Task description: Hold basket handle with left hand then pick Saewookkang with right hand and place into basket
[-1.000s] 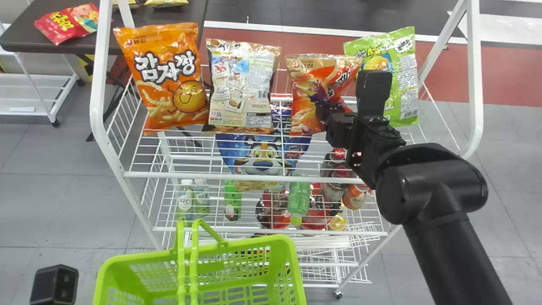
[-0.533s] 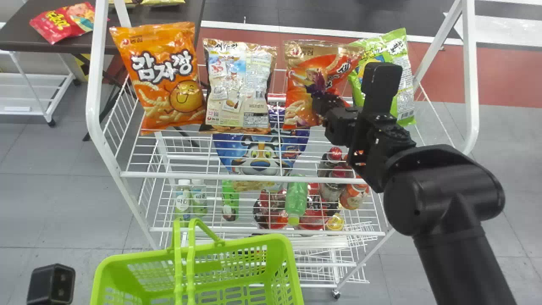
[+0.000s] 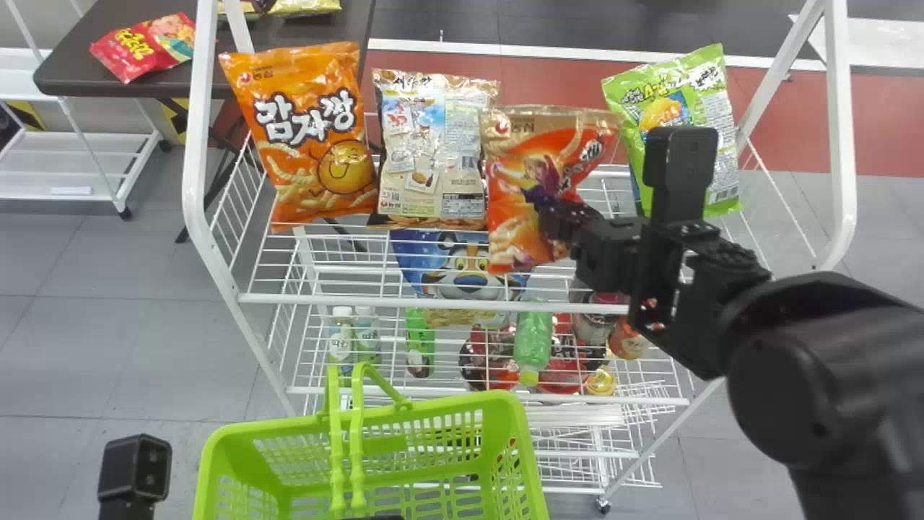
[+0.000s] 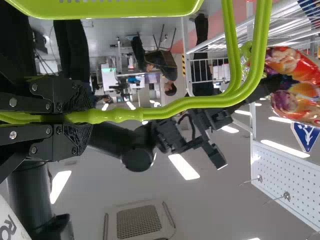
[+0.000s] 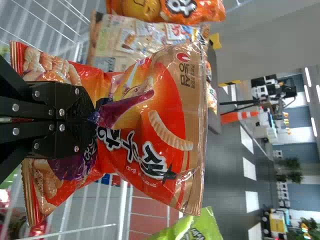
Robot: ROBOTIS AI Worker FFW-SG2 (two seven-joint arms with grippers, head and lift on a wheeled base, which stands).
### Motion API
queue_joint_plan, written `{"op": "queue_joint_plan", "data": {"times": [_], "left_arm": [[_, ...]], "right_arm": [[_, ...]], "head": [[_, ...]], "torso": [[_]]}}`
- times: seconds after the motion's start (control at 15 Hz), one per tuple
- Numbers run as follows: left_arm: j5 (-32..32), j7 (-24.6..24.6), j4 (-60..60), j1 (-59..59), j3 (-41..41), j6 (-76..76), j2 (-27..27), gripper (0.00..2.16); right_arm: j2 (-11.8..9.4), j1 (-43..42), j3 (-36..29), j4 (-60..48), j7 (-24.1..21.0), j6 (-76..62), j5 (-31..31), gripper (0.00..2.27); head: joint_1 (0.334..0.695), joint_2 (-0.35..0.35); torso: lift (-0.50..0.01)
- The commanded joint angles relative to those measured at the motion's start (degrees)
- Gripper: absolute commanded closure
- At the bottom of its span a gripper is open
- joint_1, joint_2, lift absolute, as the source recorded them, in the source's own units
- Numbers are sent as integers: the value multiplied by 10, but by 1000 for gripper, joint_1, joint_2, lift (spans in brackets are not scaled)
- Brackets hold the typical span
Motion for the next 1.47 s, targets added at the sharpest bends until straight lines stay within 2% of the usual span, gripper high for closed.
{"op": "queue_joint_plan", "data": {"times": [0.0,0.4,0.6,0.87,1.27,1.33,1.4], "left_arm": [[0,0,10,-8,-1,18,0,2152],[0,0,24,-21,-1,18,5,2152],[0,1,28,-23,-3,18,5,2152],[0,2,28,-25,-6,18,5,2152],[1,3,28,-26,-12,18,5,2152],[1,3,28,-26,-13,18,4,2152],[0,3,28,-26,-14,18,5,2152]], "right_arm": [[-1,30,-15,-57,-1,76,-15,2240],[-1,67,-59,-163,-1,294,-100,2240],[-1,79,-54,-191,-1,352,-127,2240],[-1,101,-22,-215,0,355,-160,2240],[-2,137,58,-195,0,355,-142,2236],[-4,144,64,-184,0,355,-140,2219],[-5,152,69,-174,1,355,-134,2088]], "head": [[695,-42],[695,-46],[695,-31],[695,17],[695,154],[695,178],[695,188]], "torso": [[-19],[-19],[-19],[-19],[-19],[-19],[-19]]}}
